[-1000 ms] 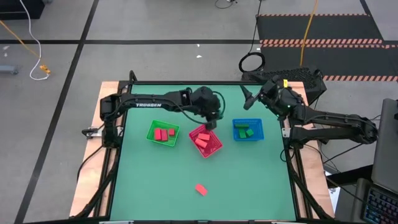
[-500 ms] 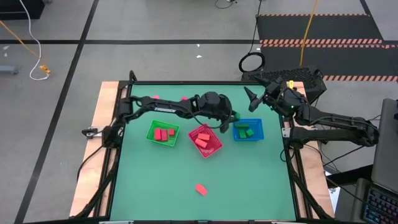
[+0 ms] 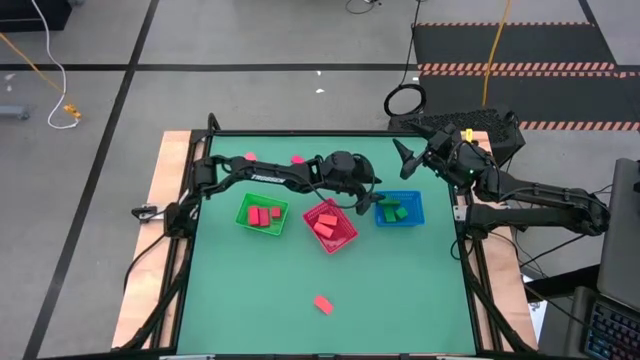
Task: Sort & place blocks by color
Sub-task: Put the pink block into the red bin
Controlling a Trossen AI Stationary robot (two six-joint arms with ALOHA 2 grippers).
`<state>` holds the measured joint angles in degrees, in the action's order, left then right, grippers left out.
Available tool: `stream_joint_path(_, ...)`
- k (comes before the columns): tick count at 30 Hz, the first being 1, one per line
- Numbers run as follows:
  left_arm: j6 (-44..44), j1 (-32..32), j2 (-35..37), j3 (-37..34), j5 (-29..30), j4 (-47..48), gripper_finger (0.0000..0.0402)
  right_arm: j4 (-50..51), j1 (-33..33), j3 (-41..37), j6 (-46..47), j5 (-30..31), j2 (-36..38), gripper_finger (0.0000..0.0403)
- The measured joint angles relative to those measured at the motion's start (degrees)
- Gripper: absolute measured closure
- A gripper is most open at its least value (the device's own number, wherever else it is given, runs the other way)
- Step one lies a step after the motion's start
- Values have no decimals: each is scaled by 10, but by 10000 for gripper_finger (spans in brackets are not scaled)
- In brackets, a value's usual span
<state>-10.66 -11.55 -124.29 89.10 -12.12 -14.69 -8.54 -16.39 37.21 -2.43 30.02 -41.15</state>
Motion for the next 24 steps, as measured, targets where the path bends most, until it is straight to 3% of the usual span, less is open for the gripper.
stream_joint_path(4,0,0,0,0,1,14,80,0,0,0,-2,0,0,83)
stream_joint_path(8,7,-4,13,0,1,42,85,2,0,0,-2,0,0,83)
stream_joint_path(10,14,-11,31,0,11,91,97,3,0,0,-2,0,0,83)
stream_joint_path(16,54,-52,105,0,123,301,142,12,0,0,-2,-2,-2,83)
stream_joint_path(24,64,-162,172,1,122,556,200,8,0,0,4,-2,-8,83)
